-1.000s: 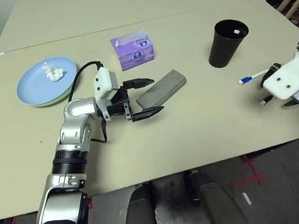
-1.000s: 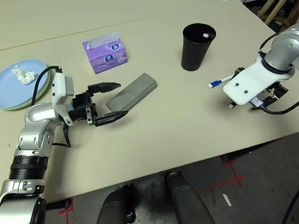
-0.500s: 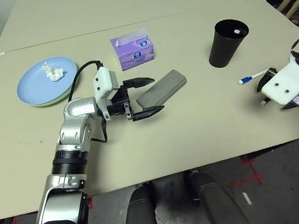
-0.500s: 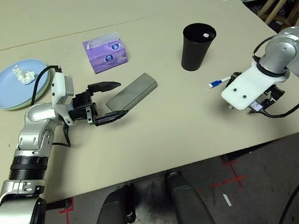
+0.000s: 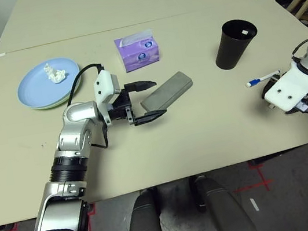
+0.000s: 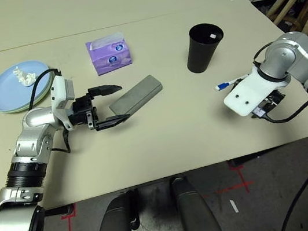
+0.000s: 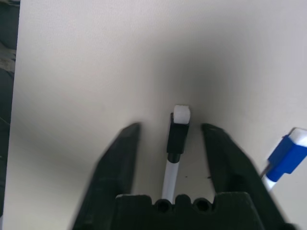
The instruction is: Organize and tidy the items on the table.
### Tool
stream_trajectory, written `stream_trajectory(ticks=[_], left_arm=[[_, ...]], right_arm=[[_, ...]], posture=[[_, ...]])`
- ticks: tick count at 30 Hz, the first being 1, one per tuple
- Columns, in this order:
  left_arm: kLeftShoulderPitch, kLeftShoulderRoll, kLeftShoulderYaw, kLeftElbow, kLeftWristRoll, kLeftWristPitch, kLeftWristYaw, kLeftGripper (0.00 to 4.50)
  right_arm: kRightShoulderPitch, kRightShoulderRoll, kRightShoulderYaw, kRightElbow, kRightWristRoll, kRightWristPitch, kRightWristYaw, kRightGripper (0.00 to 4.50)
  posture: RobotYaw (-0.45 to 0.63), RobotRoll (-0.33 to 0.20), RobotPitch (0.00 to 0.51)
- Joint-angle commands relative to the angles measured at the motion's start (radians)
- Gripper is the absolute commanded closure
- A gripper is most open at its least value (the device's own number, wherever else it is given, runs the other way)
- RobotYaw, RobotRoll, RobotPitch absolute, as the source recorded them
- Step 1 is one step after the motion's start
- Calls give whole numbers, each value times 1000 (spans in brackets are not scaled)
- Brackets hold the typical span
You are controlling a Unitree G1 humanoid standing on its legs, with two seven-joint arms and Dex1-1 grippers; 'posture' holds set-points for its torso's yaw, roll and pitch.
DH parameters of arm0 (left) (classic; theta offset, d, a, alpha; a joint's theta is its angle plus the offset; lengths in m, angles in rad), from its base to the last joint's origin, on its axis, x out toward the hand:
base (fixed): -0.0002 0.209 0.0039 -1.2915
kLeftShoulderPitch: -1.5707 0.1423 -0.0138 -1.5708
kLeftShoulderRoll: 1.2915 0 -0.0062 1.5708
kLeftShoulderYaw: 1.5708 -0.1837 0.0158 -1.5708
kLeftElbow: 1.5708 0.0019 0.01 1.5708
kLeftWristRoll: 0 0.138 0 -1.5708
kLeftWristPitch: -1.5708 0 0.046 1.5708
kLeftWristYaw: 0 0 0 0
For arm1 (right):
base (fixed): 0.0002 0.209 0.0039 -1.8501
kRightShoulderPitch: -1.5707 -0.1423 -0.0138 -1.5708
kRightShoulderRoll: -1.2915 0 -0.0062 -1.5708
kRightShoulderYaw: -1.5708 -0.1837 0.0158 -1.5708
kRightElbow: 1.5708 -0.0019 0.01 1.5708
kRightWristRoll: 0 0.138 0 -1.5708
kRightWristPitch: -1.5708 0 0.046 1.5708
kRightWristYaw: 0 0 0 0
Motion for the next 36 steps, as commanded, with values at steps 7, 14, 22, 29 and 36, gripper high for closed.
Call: stream_trajectory(ticks=[7, 14, 22, 29, 36], left_arm=[[-3, 2, -16, -13, 3, 1, -10, 0], [-6, 1, -24, -11, 4, 0, -25, 0], [-12, -8, -33, 1, 9, -7, -23, 0], [-7, -6, -33, 1, 9, -13, -23, 0], [-13, -8, -36, 9, 12, -14, -24, 0]], right_arm=[[-13, -44, 37, -31, 103, 77, 16, 4167], [13, -92, -6, -333, 714, 706, 16, 4167], [200, 131, -396, -492, 849, 787, -293, 4167], [406, 370, -594, -764, 961, 964, -709, 4167], [414, 531, -690, -851, 971, 991, -984, 4167]], posture=[[95, 0, 233], [81, 0, 220], [70, 0, 218], [57, 0, 215], [52, 0, 212]])
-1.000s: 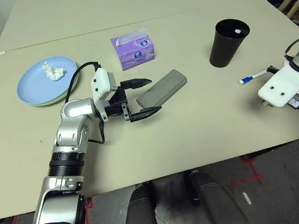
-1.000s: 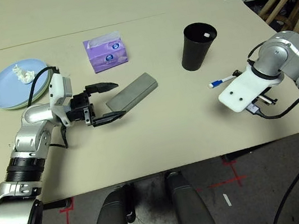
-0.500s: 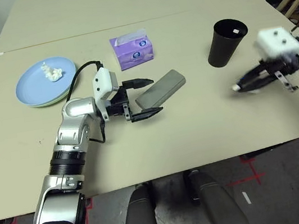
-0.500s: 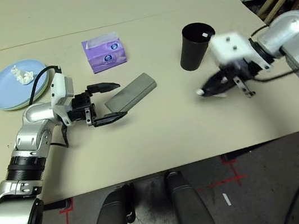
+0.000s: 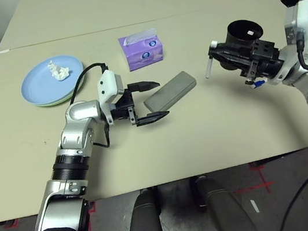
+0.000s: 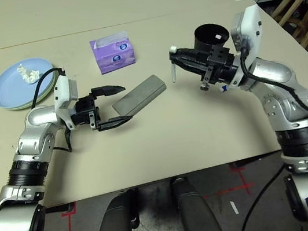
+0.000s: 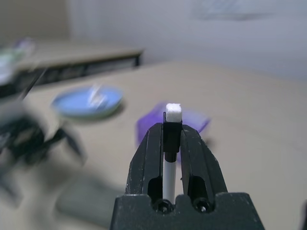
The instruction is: Organize and tidy the items on the table.
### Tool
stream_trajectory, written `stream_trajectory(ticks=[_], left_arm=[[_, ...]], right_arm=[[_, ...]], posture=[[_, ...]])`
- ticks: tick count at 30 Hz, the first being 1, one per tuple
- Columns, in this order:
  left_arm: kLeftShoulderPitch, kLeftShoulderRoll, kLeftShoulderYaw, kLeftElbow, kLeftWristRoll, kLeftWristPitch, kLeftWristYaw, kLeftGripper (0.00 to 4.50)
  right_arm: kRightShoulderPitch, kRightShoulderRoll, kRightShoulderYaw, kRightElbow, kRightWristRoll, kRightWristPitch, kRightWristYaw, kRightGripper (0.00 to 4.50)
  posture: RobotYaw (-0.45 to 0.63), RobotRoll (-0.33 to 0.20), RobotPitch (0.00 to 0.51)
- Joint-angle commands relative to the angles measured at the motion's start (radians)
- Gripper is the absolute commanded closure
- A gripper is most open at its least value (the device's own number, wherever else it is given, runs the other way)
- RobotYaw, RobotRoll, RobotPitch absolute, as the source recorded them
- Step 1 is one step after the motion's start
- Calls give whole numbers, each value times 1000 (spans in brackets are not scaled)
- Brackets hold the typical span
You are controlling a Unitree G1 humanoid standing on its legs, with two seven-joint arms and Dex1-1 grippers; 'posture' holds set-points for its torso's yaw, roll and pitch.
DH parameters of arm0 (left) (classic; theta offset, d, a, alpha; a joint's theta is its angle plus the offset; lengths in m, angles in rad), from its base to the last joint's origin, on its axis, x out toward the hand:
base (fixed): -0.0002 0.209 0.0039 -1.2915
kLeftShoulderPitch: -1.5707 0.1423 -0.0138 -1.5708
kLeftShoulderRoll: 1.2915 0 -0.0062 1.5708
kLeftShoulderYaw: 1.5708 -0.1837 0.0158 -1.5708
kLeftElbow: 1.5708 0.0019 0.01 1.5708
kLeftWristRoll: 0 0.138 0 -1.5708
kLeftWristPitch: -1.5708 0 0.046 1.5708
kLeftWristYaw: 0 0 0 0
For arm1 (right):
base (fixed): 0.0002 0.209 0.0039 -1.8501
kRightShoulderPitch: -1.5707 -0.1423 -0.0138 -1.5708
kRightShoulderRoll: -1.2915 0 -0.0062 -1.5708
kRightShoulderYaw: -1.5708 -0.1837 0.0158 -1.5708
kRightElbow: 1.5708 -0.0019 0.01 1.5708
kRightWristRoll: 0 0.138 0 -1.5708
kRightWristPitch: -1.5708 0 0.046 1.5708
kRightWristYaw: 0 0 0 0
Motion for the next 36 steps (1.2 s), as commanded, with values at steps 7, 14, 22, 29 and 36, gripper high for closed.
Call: stream_trajectory(ticks=[7, 14, 22, 29, 36], left_arm=[[1, -6, -16, 10, 13, -13, -7, 0], [2, -7, -15, 13, 14, -17, -5, 0], [4, -4, -11, 14, 16, -19, -6, 0], [0, -3, -11, 19, 19, -22, -10, 0], [-2, -1, -11, 20, 20, -22, -10, 0]], right_arm=[[-33, 97, -80, -12, -106, -125, -261, 4167], [-67, 119, -93, 45, -182, -216, -352, 4167], [-86, 100, -95, 109, -258, -231, -415, 4167], [-85, 76, -92, 143, -262, -57, -474, 4167], [-121, 69, -93, 150, -257, 62, -509, 4167]], posture=[[49, 0, 213], [54, 0, 214], [56, 0, 215], [56, 0, 214], [58, 0, 215]])
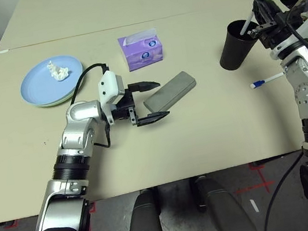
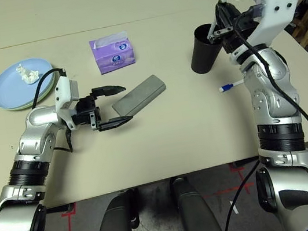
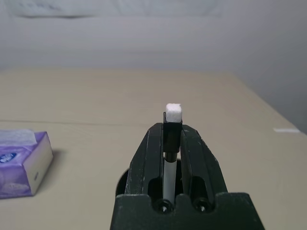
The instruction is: Organize and tidy the items on the table.
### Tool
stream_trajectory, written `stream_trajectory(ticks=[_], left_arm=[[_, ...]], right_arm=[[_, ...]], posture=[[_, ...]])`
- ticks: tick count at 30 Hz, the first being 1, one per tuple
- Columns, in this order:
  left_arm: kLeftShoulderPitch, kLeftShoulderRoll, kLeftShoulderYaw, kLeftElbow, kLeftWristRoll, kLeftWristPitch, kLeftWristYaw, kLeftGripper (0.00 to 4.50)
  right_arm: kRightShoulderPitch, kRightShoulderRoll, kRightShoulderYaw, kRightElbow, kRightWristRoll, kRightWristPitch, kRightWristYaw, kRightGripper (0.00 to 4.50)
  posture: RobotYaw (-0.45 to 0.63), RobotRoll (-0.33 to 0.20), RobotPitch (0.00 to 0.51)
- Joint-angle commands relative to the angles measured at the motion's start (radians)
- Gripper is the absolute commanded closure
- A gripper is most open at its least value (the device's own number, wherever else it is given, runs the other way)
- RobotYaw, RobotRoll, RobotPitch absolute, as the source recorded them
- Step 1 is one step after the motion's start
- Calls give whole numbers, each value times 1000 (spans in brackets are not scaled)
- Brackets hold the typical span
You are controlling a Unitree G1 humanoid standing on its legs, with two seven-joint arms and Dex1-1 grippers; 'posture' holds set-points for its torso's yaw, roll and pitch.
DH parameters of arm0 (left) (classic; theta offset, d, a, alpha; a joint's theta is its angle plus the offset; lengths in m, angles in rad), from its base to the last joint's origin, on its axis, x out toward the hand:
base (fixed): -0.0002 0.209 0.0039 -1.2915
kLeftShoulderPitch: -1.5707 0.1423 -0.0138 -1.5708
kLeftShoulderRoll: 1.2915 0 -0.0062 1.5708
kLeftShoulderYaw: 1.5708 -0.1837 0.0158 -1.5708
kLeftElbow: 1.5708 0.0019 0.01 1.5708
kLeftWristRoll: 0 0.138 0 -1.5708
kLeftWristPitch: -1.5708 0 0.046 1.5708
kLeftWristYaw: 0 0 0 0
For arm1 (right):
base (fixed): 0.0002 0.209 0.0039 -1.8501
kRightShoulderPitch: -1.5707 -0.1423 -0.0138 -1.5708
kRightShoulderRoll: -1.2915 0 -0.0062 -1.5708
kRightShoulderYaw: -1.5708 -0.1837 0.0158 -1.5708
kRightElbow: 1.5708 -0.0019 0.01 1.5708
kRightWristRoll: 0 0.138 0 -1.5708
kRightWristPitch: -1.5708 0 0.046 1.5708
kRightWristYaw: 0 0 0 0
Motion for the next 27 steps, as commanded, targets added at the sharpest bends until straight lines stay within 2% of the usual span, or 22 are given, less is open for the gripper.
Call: stream_trajectory(ticks=[1, 8, 14, 19, 23, 27], left_arm=[[-2, 5, -10, 14, 10, -8, -10, 0], [-1, 8, -8, 14, 10, -7, -9, 0], [-4, 7, -10, 17, 10, -7, -8, 0], [0, 3, -12, 9, 8, -2, -7, 0], [4, 1, -13, 3, 6, 0, -6, 0], [4, 3, -11, 6, 5, -1, -7, 0]], right_arm=[[-25, -9, -12, 1, 4, 62, -21, 4167], [-60, -6, -15, -5, 12, 148, -44, 4167], [-61, -20, 10, -25, 6, 141, 4, 1961], [-54, -19, 19, -42, 8, 59, 67, 97], [-51, -3, 10, -56, 43, 12, 116, 39], [-42, -6, 18, -81, 124, -26, 254, 39]], posture=[[58, 0, 215], [61, 0, 213], [58, 0, 212], [58, 0, 213], [58, 0, 213], [60, 0, 212]])
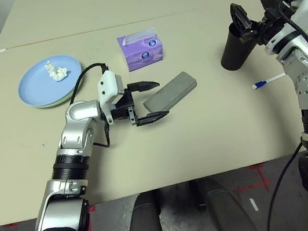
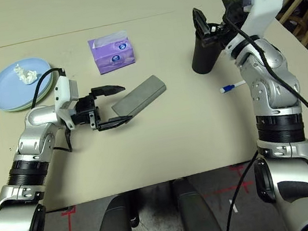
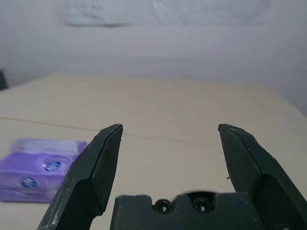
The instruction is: Organize and tidy the items on the table.
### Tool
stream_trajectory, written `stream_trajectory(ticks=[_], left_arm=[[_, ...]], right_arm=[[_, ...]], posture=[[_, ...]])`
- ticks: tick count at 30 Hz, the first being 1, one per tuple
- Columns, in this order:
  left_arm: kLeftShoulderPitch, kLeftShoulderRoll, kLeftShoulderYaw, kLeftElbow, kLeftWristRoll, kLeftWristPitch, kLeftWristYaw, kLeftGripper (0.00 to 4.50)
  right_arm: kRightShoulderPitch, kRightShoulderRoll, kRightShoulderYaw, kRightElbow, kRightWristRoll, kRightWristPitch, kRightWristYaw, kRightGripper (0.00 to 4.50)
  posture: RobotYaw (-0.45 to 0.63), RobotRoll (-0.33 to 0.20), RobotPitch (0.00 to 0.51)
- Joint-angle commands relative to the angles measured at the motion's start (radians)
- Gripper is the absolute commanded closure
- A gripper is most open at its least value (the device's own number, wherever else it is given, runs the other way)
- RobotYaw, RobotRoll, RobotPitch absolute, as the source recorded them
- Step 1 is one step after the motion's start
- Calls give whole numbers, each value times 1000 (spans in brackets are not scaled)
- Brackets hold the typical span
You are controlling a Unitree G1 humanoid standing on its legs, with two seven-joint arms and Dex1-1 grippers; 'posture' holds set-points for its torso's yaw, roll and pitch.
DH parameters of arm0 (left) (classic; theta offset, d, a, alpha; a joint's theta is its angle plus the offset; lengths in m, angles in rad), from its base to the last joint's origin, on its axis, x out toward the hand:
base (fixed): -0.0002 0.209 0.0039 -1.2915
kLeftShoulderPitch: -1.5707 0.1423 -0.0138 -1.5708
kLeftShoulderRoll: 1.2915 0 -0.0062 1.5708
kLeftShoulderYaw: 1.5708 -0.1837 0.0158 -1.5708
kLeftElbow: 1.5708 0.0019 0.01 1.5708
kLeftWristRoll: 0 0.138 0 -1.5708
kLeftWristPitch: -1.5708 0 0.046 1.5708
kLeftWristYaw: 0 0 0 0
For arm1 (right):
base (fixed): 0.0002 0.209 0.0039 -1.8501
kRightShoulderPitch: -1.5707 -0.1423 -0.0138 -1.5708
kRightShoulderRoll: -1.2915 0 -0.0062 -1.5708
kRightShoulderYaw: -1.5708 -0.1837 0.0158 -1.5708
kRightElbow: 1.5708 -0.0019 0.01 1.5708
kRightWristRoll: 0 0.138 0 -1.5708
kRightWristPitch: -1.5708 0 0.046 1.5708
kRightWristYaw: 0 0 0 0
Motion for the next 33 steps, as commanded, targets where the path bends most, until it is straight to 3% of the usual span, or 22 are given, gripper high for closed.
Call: stream_trajectory(ticks=[1, 9, 16, 23, 29, 33], left_arm=[[6, 0, -11, 5, 5, 0, -7, 0], [7, 4, -10, 10, 2, 7, -12, 0], [9, 7, -12, 8, -3, 23, -28, 0], [-2, -6, 11, 5, -26, 47, -20, 0], [6, -12, 28, -36, -44, 88, 13, 0], [16, -22, 53, -64, -58, 102, 58, 0]], right_arm=[[17, -3, -5, -38, 74, -12, 93, 39], [100, -214, 144, 25, 53, -36, 530, 39], [42, -353, 266, 212, -42, -134, 834, 39], [-51, -412, 364, 427, -212, -357, 974, 39], [-116, -457, 448, 637, -405, -623, 986, 39], [-170, -462, 473, 740, -471, -723, 983, 39]], posture=[[60, 0, 212], [60, 0, 217], [58, 0, 222], [63, 0, 222], [70, 0, 220], [69, 0, 218]])
